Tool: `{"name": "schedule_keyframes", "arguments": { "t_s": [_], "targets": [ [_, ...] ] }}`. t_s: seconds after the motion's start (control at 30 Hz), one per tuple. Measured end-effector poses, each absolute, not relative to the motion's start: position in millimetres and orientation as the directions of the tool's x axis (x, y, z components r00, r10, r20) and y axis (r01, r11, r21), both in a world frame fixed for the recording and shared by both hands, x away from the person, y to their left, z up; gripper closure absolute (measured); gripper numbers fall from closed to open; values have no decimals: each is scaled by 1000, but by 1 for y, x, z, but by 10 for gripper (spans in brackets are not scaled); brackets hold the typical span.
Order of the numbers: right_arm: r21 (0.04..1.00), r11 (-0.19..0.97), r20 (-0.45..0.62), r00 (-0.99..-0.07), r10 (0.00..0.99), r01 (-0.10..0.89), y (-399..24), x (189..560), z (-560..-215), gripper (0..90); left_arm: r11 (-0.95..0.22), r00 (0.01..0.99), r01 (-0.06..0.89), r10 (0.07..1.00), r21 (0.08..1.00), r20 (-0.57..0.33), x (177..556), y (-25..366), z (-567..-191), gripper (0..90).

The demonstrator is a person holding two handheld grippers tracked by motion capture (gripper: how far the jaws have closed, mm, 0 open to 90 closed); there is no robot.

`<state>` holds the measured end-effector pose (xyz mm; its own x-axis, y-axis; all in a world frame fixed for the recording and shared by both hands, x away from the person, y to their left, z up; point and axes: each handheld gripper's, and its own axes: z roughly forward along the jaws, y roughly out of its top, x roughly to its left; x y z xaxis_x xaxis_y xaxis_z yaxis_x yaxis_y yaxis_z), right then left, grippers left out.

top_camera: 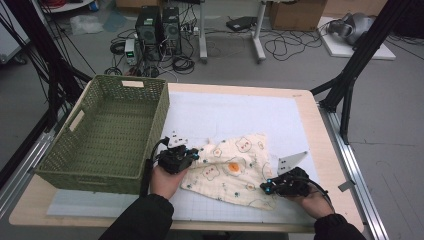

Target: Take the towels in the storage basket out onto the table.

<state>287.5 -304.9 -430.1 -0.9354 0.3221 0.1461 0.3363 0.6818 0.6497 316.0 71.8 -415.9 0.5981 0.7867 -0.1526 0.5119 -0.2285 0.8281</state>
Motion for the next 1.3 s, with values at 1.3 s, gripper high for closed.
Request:
{"name": "schedule_keyframes", "arguments": {
  "t_s": [1.3],
  "targets": [
    [714, 621, 160, -939, 305, 324, -296, 301, -401, 675, -258, 675, 558, 694, 789, -250, 327, 68, -407, 758]
  ]
}}
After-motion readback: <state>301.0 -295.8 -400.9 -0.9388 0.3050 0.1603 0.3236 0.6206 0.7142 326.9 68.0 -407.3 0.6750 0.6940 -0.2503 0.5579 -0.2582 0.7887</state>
